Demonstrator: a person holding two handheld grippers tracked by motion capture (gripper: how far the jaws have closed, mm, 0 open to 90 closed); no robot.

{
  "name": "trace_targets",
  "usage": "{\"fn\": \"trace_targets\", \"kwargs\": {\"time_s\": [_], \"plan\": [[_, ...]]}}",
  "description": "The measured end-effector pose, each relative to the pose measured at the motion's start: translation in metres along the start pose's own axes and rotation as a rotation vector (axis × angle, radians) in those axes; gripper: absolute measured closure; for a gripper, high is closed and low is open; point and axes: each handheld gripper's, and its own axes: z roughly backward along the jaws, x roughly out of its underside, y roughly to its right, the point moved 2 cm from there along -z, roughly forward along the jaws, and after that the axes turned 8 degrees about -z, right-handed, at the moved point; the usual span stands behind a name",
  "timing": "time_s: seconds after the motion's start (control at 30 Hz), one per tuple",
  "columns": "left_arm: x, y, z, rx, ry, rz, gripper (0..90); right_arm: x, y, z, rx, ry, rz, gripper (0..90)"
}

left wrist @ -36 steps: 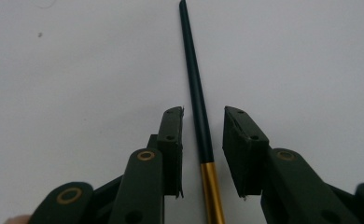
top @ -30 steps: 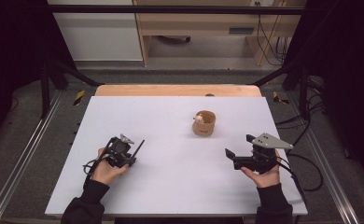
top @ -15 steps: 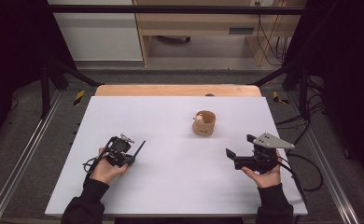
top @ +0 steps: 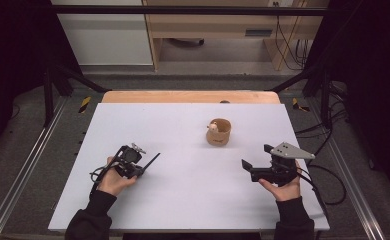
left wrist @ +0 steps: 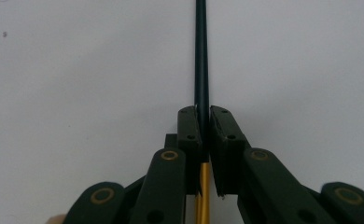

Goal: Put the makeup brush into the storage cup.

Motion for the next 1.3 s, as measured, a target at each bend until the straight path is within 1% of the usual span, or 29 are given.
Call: {"fn": "trace_targets", "kwargs": {"time_s": [0.03,0.07,0.1,0.13,0.17,0.2,0.23,0.3,0.33,0.4,0.43,0.5,0.63,0.67,0.77,0.87,0.9,0.93,1.03,1.07,1.1,1.13,1.17,1.2,1.23,1.27,1.3], "plan": [[0.000,0.000,0.001,0.003,0.003,-0.009,82.6,0.000,0.000,0.000,-0.002,-0.002,0.002,5.2],[0.000,0.000,0.001,0.003,0.003,-0.009,82.6,0.000,0.000,0.000,-0.002,-0.002,0.002,5.2],[-0.001,0.001,0.003,0.005,0.021,-0.012,82.6,0.000,-0.001,-0.001,-0.004,-0.009,0.005,5.1],[-0.001,0.001,0.003,0.005,0.021,-0.012,82.6,0.000,-0.001,-0.001,-0.004,-0.009,0.005,5.1],[-0.001,0.001,0.006,0.000,0.028,-0.024,82.6,0.000,-0.002,-0.001,-0.007,-0.013,0.013,5.2],[-0.003,0.002,0.010,0.000,0.046,-0.026,82.6,0.000,-0.003,-0.001,-0.011,-0.013,0.015,5.3],[-0.003,0.003,0.013,0.002,0.054,-0.033,82.6,-0.001,-0.003,-0.001,-0.014,-0.014,0.017,5.3],[-0.004,0.005,0.019,0.007,0.066,-0.046,82.6,-0.001,-0.004,-0.001,-0.013,-0.017,0.023,5.5],[-0.004,0.005,0.019,0.007,0.066,-0.046,82.6,-0.001,-0.005,-0.001,-0.015,-0.017,0.023,5.7],[-0.005,0.008,0.026,0.025,0.075,-0.067,82.6,-0.001,-0.005,-0.001,-0.015,-0.015,0.030,5.7],[-0.005,0.009,0.027,0.034,0.086,-0.064,82.7,-0.002,-0.005,-0.001,-0.014,-0.016,0.032,5.9],[-0.005,0.011,0.030,0.040,0.085,-0.079,82.7,-0.002,-0.005,-0.001,-0.017,-0.019,0.032,6.1],[-0.004,0.012,0.032,0.033,0.103,-0.077,82.8,-0.001,-0.005,-0.001,-0.015,-0.021,0.036,6.3],[-0.004,0.011,0.033,0.035,0.123,-0.071,82.8,-0.002,-0.005,0.000,-0.016,-0.020,0.037,6.3],[-0.004,0.012,0.039,0.048,0.133,-0.081,82.8,-0.002,-0.006,0.000,-0.019,-0.022,0.042,6.5],[-0.005,0.013,0.043,0.054,0.140,-0.093,82.7,-0.003,-0.008,0.000,-0.021,-0.025,0.059,6.8],[-0.006,0.015,0.048,0.057,0.158,-0.106,82.7,-0.004,-0.009,0.001,-0.023,-0.028,0.067,6.8],[-0.006,0.015,0.048,0.057,0.158,-0.106,82.7,-0.004,-0.009,0.001,-0.023,-0.028,0.067,6.8],[-0.008,0.021,0.058,0.070,0.191,-0.132,82.8,-0.006,-0.014,0.001,-0.026,-0.043,0.102,7.0],[-0.008,0.021,0.058,0.070,0.191,-0.132,82.8,-0.006,-0.014,0.001,-0.026,-0.043,0.102,7.0],[-0.009,0.023,0.062,0.081,0.199,-0.144,82.8,-0.007,-0.016,0.000,-0.028,-0.044,0.111,7.1],[-0.010,0.026,0.065,0.086,0.206,-0.156,82.7,-0.009,-0.020,0.000,-0.038,-0.053,0.140,7.3],[-0.010,0.027,0.068,0.091,0.210,-0.164,82.7,-0.010,-0.022,0.000,-0.041,-0.057,0.151,7.4],[-0.010,0.027,0.068,0.091,0.210,-0.164,82.8,-0.010,-0.022,0.000,-0.041,-0.057,0.151,7.4],[-0.012,0.031,0.072,0.100,0.213,-0.187,82.7,-0.013,-0.027,0.000,-0.052,-0.059,0.184,7.9],[-0.012,0.031,0.072,0.100,0.213,-0.187,82.8,-0.013,-0.027,0.000,-0.052,-0.059,0.184,7.9],[-0.013,0.034,0.074,0.103,0.216,-0.199,82.8,-0.014,-0.029,0.000,-0.056,-0.060,0.193,8.1]]}}
